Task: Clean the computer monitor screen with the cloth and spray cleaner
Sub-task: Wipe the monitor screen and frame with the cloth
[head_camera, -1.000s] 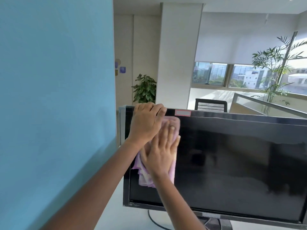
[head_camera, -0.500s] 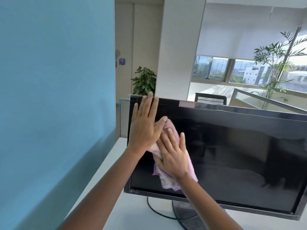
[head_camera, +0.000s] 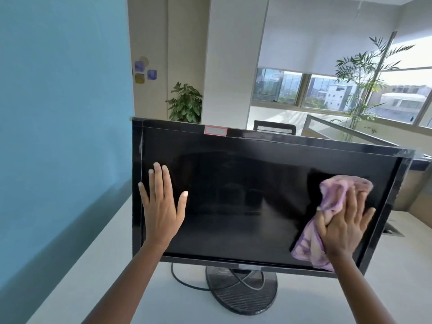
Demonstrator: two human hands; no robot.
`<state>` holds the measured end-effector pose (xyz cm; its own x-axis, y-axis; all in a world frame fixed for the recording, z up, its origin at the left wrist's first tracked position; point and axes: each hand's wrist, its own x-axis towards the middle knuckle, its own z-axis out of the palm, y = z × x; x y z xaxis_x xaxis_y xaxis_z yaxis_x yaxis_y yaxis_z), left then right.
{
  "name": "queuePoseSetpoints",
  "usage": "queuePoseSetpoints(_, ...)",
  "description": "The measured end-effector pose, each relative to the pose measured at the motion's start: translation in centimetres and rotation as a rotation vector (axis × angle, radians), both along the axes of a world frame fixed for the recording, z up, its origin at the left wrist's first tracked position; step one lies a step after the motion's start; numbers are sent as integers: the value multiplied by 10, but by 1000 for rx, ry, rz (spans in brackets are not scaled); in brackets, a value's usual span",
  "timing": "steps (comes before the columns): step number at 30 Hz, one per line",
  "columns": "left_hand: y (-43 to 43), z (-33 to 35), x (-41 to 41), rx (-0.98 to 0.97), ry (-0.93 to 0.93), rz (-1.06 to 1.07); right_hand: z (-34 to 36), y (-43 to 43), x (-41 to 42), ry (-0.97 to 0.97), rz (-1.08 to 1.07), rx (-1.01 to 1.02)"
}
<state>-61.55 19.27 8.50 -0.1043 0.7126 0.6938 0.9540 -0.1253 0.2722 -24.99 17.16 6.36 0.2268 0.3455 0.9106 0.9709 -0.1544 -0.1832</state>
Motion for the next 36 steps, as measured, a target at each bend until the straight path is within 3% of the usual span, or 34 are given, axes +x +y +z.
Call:
queuePoseSetpoints(4, 2, -8, -6, 33, -33, 14, -14, -13, 24, 414, -16, 4)
queuePoseSetpoints(10, -3, -28, -26, 28, -302, 44, -37, -8, -9, 718, 36, 84)
queuePoseSetpoints(14, -5, -48, -36, -24, -541, -86, -55, -1, -64, 904, 87, 64)
queuePoseSetpoints(19, -15, -66, -46, -47, -692, -215, -73, -2, -156, 719, 174, -32)
queuePoseSetpoints(26, -20, -76, -62, -68, -835, -428, -75, -1, -284, 260, 213, -372)
queuePoseSetpoints(30, -12, -81, -75, -210, -956, -429, -87, -8, -345, -88, 432, -531)
queuePoseSetpoints(32, -8, -81, -83, -299, -1019, -436, -94, -9, -360, -162, 487, -522)
queuePoseSetpoints(36, -12, -80, -89, -310, -974, -498, -102, -6, -350, -283, 530, -438)
